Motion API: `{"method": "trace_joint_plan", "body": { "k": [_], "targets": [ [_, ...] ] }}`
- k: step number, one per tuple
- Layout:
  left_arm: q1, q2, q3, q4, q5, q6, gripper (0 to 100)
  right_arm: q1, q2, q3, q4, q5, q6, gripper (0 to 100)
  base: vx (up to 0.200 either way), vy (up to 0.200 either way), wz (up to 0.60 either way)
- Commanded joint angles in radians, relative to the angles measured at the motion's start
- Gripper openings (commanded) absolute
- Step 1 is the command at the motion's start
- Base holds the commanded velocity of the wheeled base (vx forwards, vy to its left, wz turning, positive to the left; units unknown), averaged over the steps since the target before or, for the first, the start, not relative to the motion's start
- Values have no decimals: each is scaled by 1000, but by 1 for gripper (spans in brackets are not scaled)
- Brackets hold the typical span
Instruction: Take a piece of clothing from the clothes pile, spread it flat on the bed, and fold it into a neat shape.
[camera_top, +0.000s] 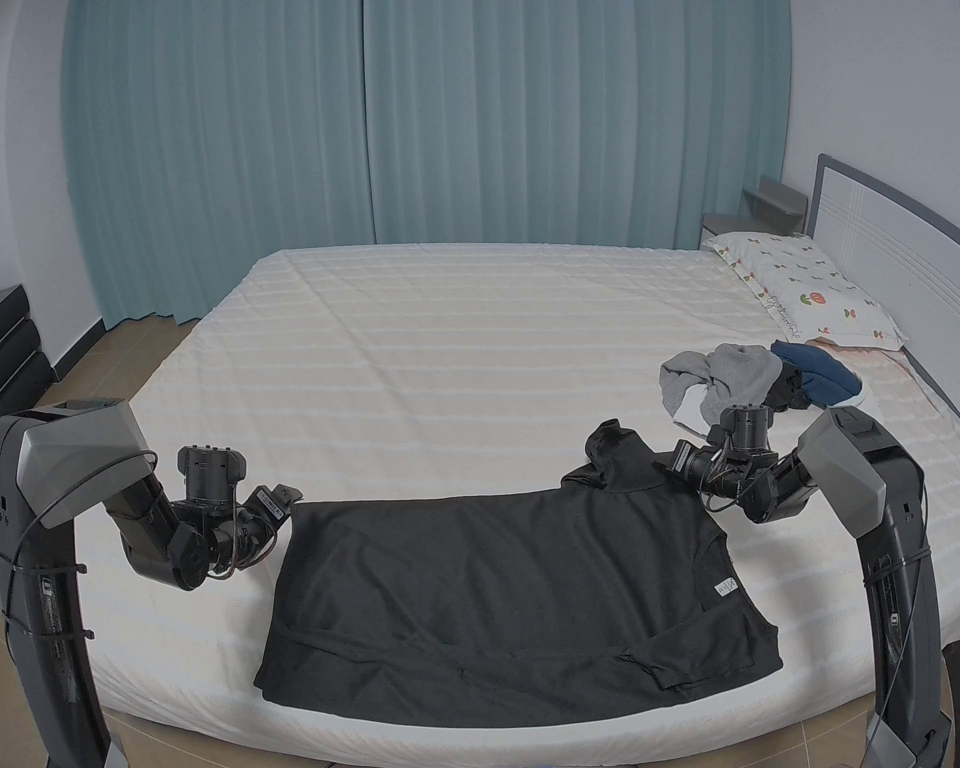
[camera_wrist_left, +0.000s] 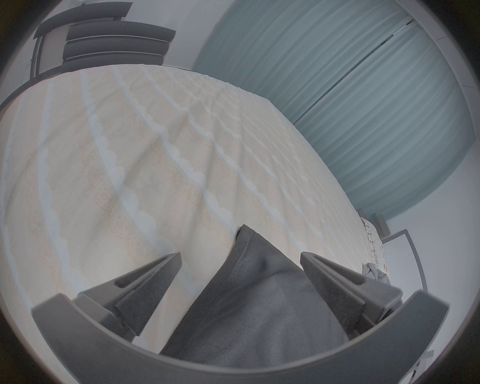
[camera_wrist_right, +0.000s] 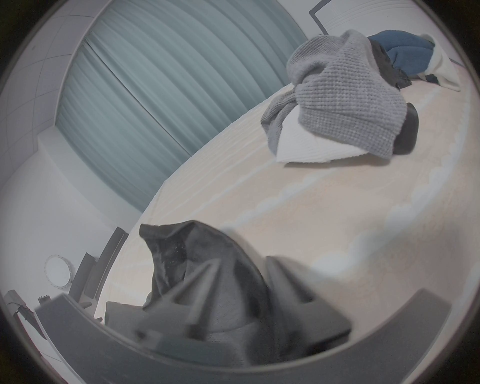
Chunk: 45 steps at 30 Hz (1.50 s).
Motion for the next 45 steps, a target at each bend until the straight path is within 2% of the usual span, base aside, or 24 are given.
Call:
{"method": "trace_joint_plan", "body": {
  "k": [1, 14, 20, 27, 32, 36, 45],
  "targets": [
    [2, 8, -3, -1, 1, -1, 100, 1, -7, 9, 0, 2, -1, 0, 0, 0, 0],
    [20, 7, -35, 4, 4, 0, 100, -37, -70, 52, -14, 3, 16, 0, 0, 0, 0],
    [36, 19, -145, 81, 5, 2, 100, -37, -72, 78, -83, 3, 28, 0, 0, 0, 0],
    [28, 110, -363, 250, 1, 8, 100, -26, -72, 126, -114, -4, 39, 0, 0, 0, 0],
    [20, 162, -427, 259, -2, 20, 100, -26, -72, 152, -131, -3, 39, 0, 0, 0, 0],
    [14, 186, -432, 256, -7, 60, 100, -26, -70, 153, -138, -3, 40, 0, 0, 0, 0],
    [-7, 205, -444, 250, -4, 65, 100, -25, -72, 155, -142, -4, 40, 0, 0, 0, 0]
  ]
}}
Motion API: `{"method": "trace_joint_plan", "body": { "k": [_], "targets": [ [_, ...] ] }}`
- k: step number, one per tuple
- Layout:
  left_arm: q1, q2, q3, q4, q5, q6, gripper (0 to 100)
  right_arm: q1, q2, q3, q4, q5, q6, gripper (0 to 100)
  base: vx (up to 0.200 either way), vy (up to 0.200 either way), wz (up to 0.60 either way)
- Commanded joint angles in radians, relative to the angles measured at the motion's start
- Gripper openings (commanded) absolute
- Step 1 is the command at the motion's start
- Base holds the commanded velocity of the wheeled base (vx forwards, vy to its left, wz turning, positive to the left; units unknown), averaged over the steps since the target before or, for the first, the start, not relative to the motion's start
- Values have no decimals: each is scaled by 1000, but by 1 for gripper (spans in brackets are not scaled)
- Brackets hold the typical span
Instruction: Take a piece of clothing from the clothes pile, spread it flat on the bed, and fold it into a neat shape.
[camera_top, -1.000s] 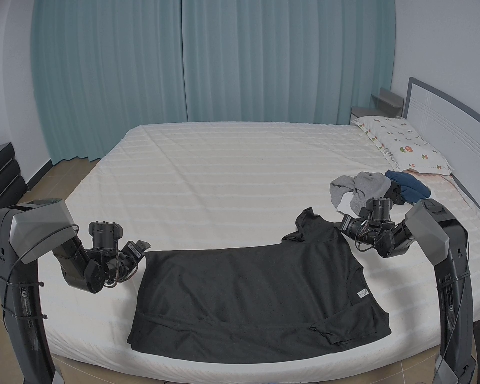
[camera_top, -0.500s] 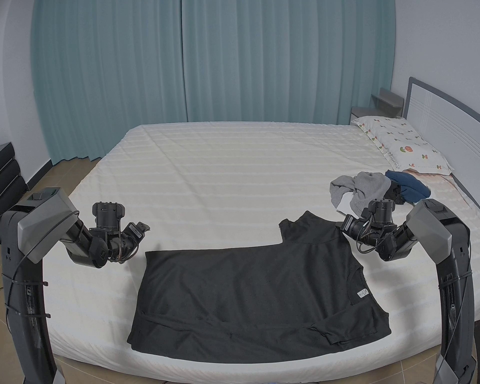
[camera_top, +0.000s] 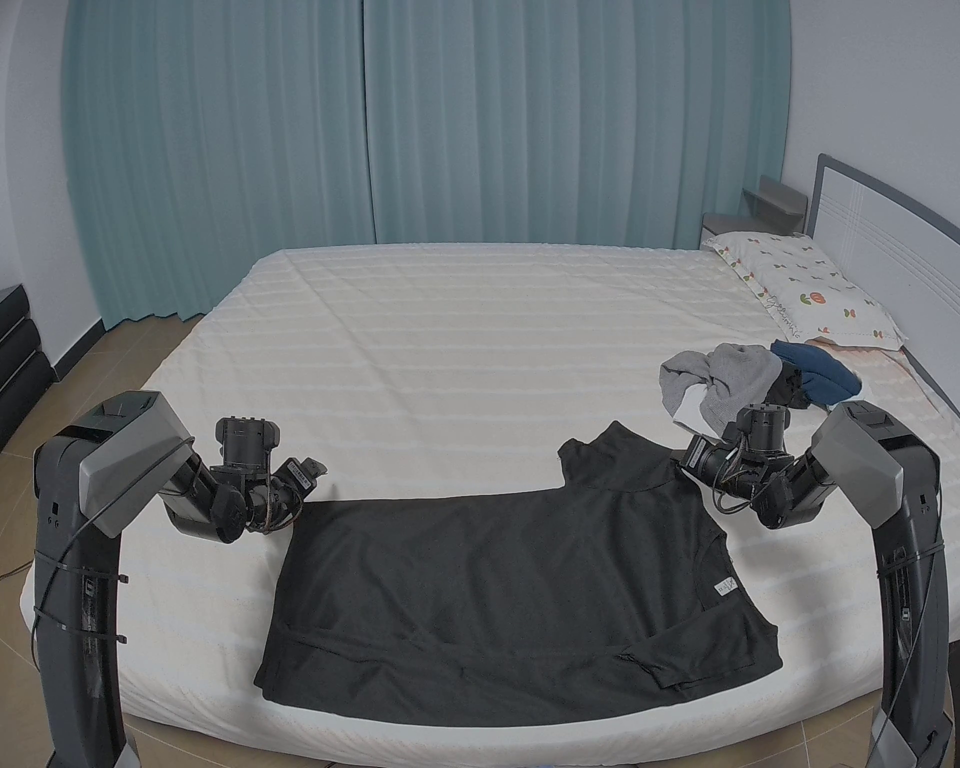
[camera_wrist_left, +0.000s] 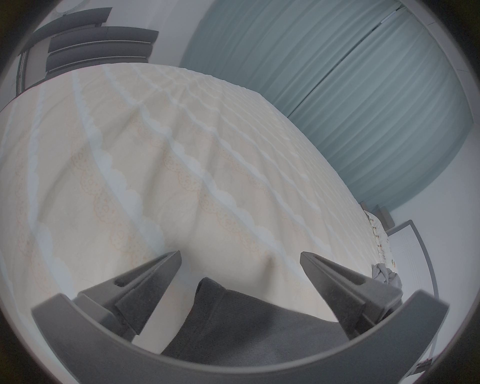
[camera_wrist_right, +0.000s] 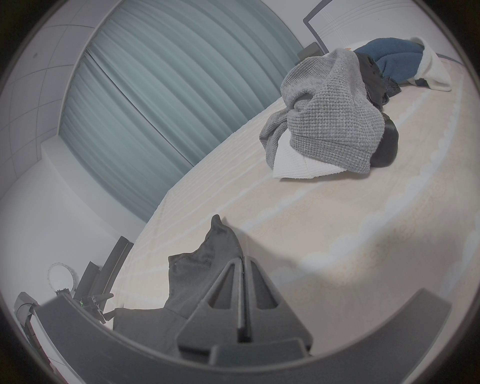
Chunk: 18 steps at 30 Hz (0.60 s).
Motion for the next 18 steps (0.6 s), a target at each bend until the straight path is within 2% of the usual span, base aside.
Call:
{"method": "trace_joint_plan", "body": {
  "k": [1, 3, 4, 18],
  "targets": [
    [-3, 13, -3, 0, 0, 1, 100, 0, -1, 1, 0, 0, 0, 0, 0, 0, 0],
    [-3, 13, -3, -2, 2, 3, 100, 0, -1, 1, 0, 0, 2, 0, 0, 0, 0],
    [-4, 13, -1, -2, 3, 3, 0, 0, 1, 1, 0, 0, 2, 0, 0, 0, 0],
    [-6, 1, 13, -4, 14, 1, 0, -3, -2, 1, -2, -1, 3, 0, 0, 0, 0]
  ]
}}
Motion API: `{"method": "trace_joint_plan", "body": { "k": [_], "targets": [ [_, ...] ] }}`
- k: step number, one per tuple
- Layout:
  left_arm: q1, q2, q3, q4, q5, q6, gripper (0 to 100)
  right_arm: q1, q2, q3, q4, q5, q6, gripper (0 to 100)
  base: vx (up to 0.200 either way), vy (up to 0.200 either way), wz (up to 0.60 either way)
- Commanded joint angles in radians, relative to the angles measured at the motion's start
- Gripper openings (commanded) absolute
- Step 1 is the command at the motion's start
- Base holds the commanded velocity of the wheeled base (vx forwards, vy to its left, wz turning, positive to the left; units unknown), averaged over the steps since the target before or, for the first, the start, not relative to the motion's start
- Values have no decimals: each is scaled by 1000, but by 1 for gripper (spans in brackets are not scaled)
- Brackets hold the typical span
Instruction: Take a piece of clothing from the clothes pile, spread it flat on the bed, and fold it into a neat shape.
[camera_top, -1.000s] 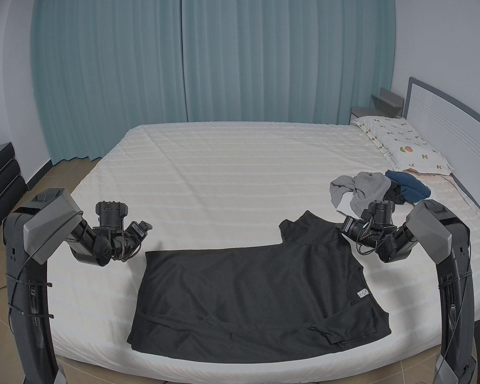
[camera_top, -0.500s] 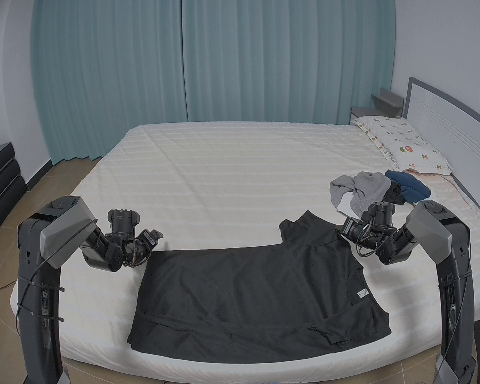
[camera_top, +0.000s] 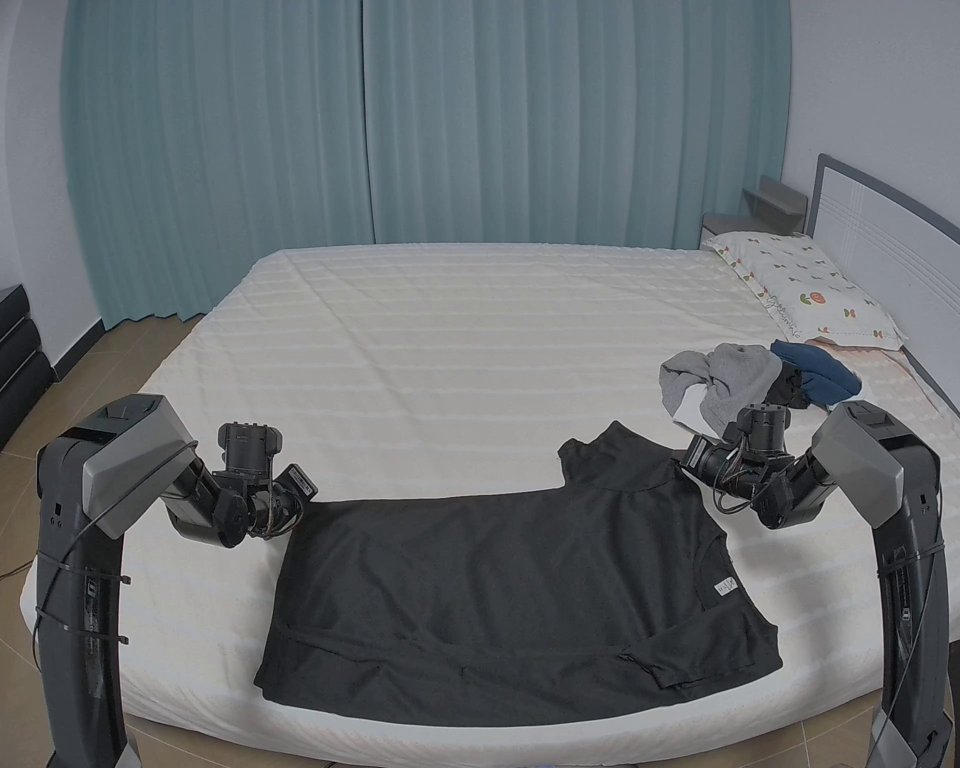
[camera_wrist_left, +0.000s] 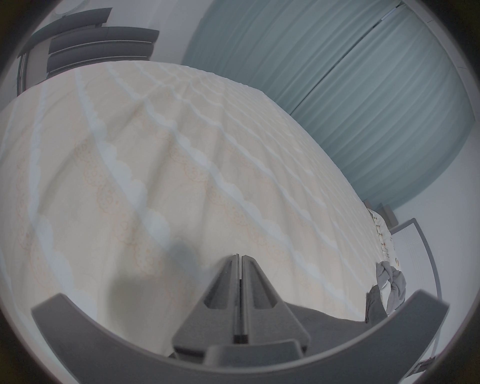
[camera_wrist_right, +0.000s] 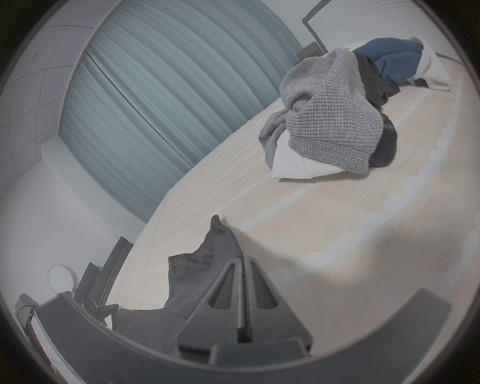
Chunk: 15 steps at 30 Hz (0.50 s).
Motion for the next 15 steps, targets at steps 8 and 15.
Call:
{"method": "trace_joint_plan", "body": {
  "k": [8, 15],
  "targets": [
    [11, -29, 2, -60, 77, -35, 0, -8, -47, 34, -52, -1, 48, 0, 0, 0, 0],
    [14, -53, 30, -73, 77, -44, 0, -10, -71, 91, -129, 1, 52, 0, 0, 0, 0]
  ]
}}
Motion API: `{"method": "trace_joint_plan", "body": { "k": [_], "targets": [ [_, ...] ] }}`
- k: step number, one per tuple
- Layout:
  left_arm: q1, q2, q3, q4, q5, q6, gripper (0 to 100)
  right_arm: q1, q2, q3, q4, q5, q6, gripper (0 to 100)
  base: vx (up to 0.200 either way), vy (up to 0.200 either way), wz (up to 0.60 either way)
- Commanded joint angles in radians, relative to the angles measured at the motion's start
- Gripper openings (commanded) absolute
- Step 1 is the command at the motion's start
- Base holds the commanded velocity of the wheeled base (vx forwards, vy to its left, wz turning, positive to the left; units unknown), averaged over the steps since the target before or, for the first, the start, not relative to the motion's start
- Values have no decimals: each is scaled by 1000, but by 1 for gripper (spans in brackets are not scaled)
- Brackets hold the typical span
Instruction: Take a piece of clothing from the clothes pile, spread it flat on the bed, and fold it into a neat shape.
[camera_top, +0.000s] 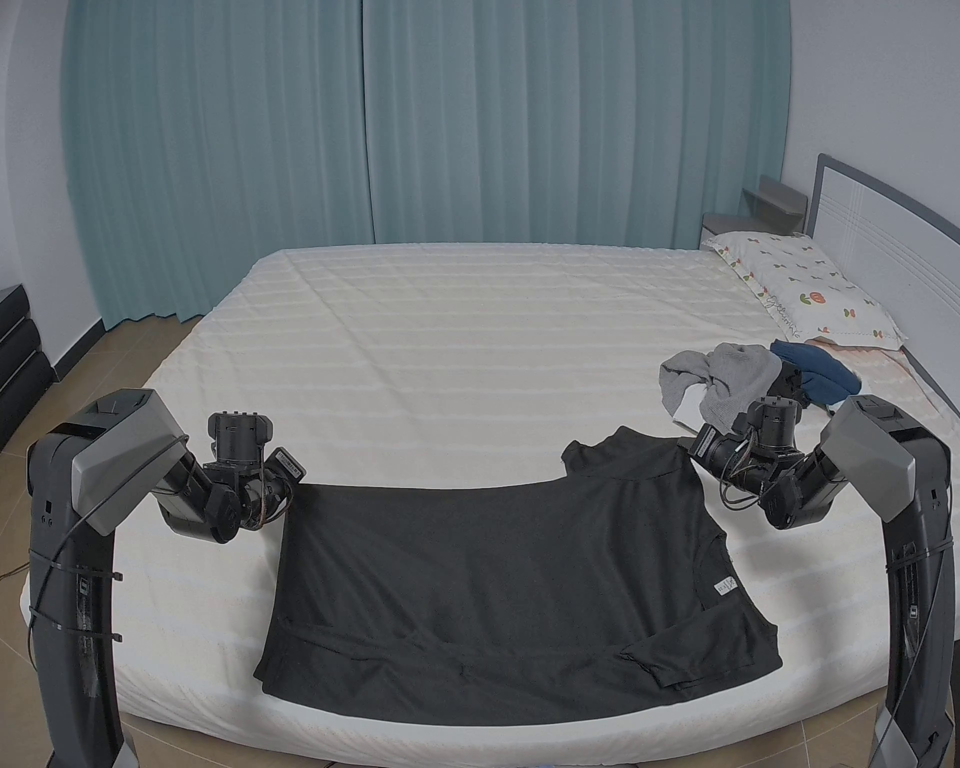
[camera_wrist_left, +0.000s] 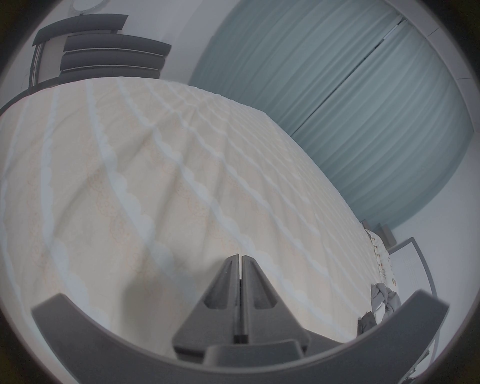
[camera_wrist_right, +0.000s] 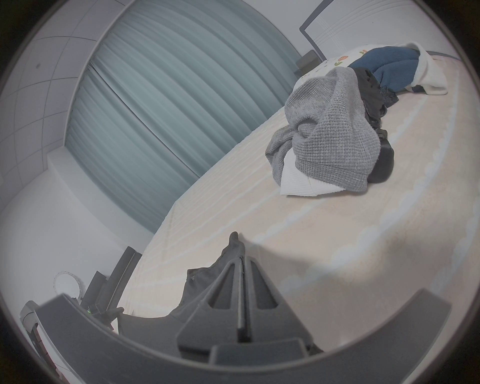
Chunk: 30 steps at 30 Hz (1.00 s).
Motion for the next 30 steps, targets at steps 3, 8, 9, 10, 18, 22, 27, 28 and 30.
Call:
{"method": "trace_joint_plan", "body": {
  "k": [3, 8, 9, 10, 18, 22, 27, 28, 30],
  "targets": [
    [1, -34, 14, -2, 0, -5, 0, -2, -23, 33, -43, 1, 2, 0, 0, 0, 0],
    [4, -46, 21, -2, 0, -6, 0, -2, -29, 61, -81, 1, 19, 0, 0, 0, 0],
    [4, -48, 24, -2, 0, -6, 0, -2, -30, 69, -83, 3, 20, 0, 0, 0, 0],
    [8, -51, 27, -2, 0, -6, 0, -2, -32, 79, -84, 6, 20, 0, 0, 0, 0],
    [12, -86, 67, -4, -9, -3, 0, -14, -109, 179, -79, 65, 20, 0, 0, 0, 0],
    [11, -94, 81, -5, -12, 2, 0, -33, -152, 245, -76, 108, 11, 0, 0, 0, 0],
    [11, -97, 83, -5, -12, 2, 0, -46, -181, 303, -76, 150, -3, 0, 0, 0, 0],
    [12, -99, 83, -5, -12, 2, 0, -49, -182, 306, -76, 151, -9, 0, 0, 0, 0],
    [11, -105, 87, -4, -12, 0, 0, -57, -182, 314, -79, 151, -15, 0, 0, 0, 0]
  ]
}}
